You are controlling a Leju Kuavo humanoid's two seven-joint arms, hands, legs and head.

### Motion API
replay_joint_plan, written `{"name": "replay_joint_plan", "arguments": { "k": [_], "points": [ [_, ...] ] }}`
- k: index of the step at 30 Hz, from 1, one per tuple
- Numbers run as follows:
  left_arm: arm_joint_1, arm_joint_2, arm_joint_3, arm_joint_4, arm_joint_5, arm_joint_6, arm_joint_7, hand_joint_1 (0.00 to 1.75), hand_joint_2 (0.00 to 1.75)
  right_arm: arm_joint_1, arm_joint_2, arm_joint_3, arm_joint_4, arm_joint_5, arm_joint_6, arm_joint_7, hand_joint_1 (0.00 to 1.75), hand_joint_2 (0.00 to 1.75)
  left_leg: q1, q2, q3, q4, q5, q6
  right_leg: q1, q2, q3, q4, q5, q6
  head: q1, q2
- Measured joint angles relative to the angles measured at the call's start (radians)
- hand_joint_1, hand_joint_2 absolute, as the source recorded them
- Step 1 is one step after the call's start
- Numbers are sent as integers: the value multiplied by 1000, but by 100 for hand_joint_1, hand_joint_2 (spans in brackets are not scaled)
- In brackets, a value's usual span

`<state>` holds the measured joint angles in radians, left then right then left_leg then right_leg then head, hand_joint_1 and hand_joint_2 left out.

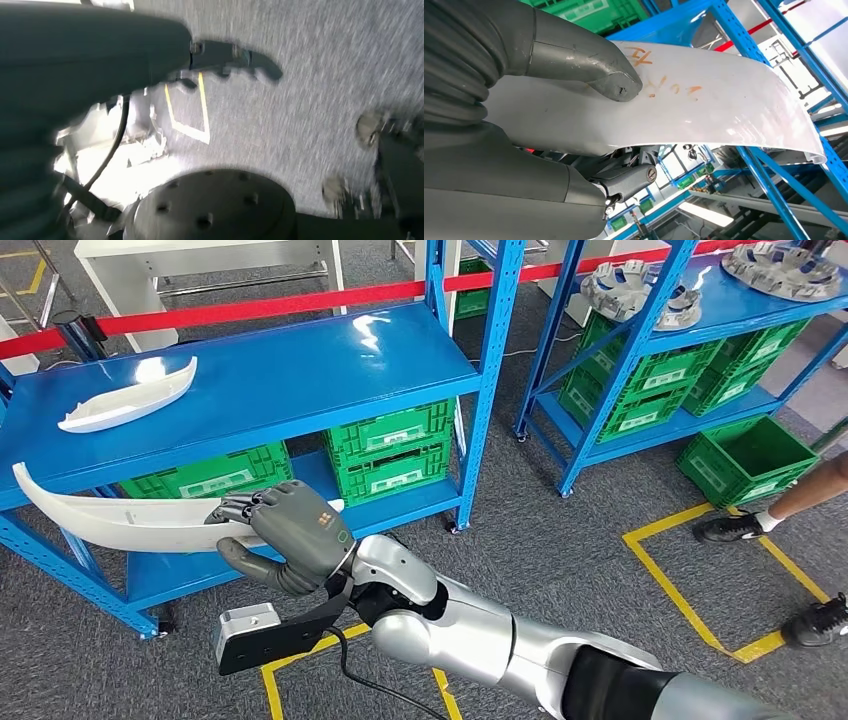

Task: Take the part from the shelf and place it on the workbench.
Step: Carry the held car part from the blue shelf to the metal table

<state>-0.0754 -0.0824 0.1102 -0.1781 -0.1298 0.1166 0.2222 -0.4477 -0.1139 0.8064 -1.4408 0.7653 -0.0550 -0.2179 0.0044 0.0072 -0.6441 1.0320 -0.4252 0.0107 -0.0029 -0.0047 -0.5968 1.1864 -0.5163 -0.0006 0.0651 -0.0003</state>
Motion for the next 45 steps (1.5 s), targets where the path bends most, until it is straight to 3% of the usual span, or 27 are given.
{"name": "replay_joint_plan", "arguments": {
  "k": [2,3,5,6,8,10,11,12,13,15,17,19,21,22,25,26,27,28,30,32,34,36,37,41,42,43,45],
  "points": [
    [-2,0,0,-1,-7,-10,4,0,175,7,-4,0,-7,2,-7,-1,175,175,-1,-1,-12,0,19,-9,7,0,91,-135,-21,-11,0,0],
    [-3,0,0,-1,-10,-12,5,0,175,10,-6,0,-11,4,-10,-1,175,175,-1,-1,-14,-3,29,-15,11,1,111,-172,-34,-14,0,0],
    [-2,2,-1,0,-16,-17,7,0,175,17,-10,-1,-19,9,-13,6,175,175,2,0,-16,-12,47,-27,11,0,105,-188,-19,-19,2,0],
    [-2,3,-1,0,-19,-19,9,0,175,20,-12,-1,-22,10,-11,12,175,175,2,-1,-22,-8,37,-33,8,-1,96,-191,-8,-25,2,0],
    [-3,5,-2,0,-24,-24,14,0,175,24,-15,-1,-31,10,-4,23,175,175,3,-3,-42,50,-42,-45,2,-3,68,-196,21,-37,0,0],
    [-5,7,-2,-1,-26,-29,17,0,175,30,-19,-1,-37,8,5,28,175,175,4,-4,-62,171,-145,-54,2,-4,37,-194,47,-41,-1,0],
    [-6,7,-2,-1,-27,-30,18,0,175,33,-22,-1,-37,7,9,29,175,175,4,-4,-66,231,-166,-57,2,-4,20,-193,60,-40,-1,0],
    [-6,8,-2,-1,-27,-32,18,0,175,36,-25,-1,-37,7,10,29,175,175,5,-4,-60,272,-161,-59,2,-4,2,-190,74,-39,-1,0],
    [-7,8,-2,-1,-27,-33,16,0,175,40,-27,-1,-37,6,12,30,175,175,5,-4,-41,283,-135,-61,1,-5,-17,-186,87,-36,-1,0],
    [-6,8,-2,-1,-27,-35,15,0,175,44,-31,-1,-39,5,12,34,175,175,9,-5,43,206,-90,-62,0,-4,-56,-174,111,-28,-1,0],
    [-5,8,-2,-1,-27,-37,15,0,175,45,-35,-2,-48,4,13,45,175,175,7,-8,148,58,-120,-55,1,-4,-81,-162,131,-18,0,0],
    [-4,7,-3,-2,-27,-40,16,0,175,47,-39,-3,-58,3,15,56,175,175,2,-10,186,-19,-152,-37,3,-6,-91,-163,154,-6,2,0],
    [-1,5,-3,-1,-27,-44,17,0,175,52,-45,-3,-61,3,18,62,175,175,2,-7,165,-21,-135,-14,0,-5,-99,-166,164,5,0,0],
    [1,5,-3,0,-27,-46,18,0,175,55,-49,-3,-63,3,19,67,175,175,2,-4,154,-21,-122,-4,-2,-4,-108,-152,140,11,0,0],
    [4,8,-3,0,-28,-49,15,0,175,58,-56,-3,-71,4,26,85,175,175,3,2,110,-19,-79,10,-5,-2,-148,2,-17,25,1,0],
    [5,8,-4,0,-28,-51,13,0,175,57,-56,-3,-74,4,28,92,175,175,2,3,92,-17,-66,11,-5,-1,-155,67,-48,26,1,0],
    [4,8,-5,0,-28,-52,13,0,175,58,-57,-3,-77,4,30,98,175,175,1,3,72,-14,-52,10,-4,-1,-152,113,-54,26,1,0],
    [4,8,-6,0,-28,-53,12,0,175,57,-57,-3,-80,4,33,104,175,175,0,3,53,-10,-40,10,-4,-1,-135,129,-38,24,1,0],
    [2,8,-7,0,-28,-54,12,0,175,55,-58,-3,-89,6,39,116,175,175,0,2,21,-2,-19,6,-2,0,-49,57,7,14,1,0],
    [-1,6,-7,-3,-25,-55,12,0,175,46,-57,-3,-104,8,46,128,175,175,-3,1,1,2,1,-1,5,1,66,-90,-8,0,1,0],
    [-3,5,-7,-4,-18,-55,11,0,175,36,-57,-3,-118,9,51,134,175,175,-2,1,-4,-2,22,-13,12,2,117,-178,-34,-10,2,0],
    [-2,5,-6,-4,-9,-54,7,0,175,32,-57,-3,-122,5,55,131,175,175,0,0,-8,-7,34,-26,12,1,105,-192,-17,-20,4,0],
    [-1,6,-6,-4,-2,-53,5,0,175,31,-57,-3,-123,2,56,125,175,175,1,-2,-14,2,17,-31,9,-1,95,-195,-3,-28,3,0],
    [3,6,3,-3,37,-44,-9,0,175,29,-57,-2,-114,-6,54,77,175,175,5,-6,-52,192,-168,-49,4,-4,32,-200,58,-43,-1,0],
    [5,6,9,-3,49,-42,-18,0,175,29,-55,-2,-108,-6,54,67,175,175,6,-6,-53,242,-176,-52,4,-5,13,-199,72,-41,-1,0],
    [7,6,16,-3,61,-40,-33,0,175,27,-52,-1,-101,-5,55,59,175,175,7,-6,-45,271,-155,-55,4,-6,-8,-197,86,-39,-1,0],
    [13,5,31,-3,78,-44,-85,0,175,20,-45,0,-87,-3,57,48,175,175,10,-1,8,248,-86,-59,2,-11,-51,-188,111,-32,-1,0]
  ]
}}
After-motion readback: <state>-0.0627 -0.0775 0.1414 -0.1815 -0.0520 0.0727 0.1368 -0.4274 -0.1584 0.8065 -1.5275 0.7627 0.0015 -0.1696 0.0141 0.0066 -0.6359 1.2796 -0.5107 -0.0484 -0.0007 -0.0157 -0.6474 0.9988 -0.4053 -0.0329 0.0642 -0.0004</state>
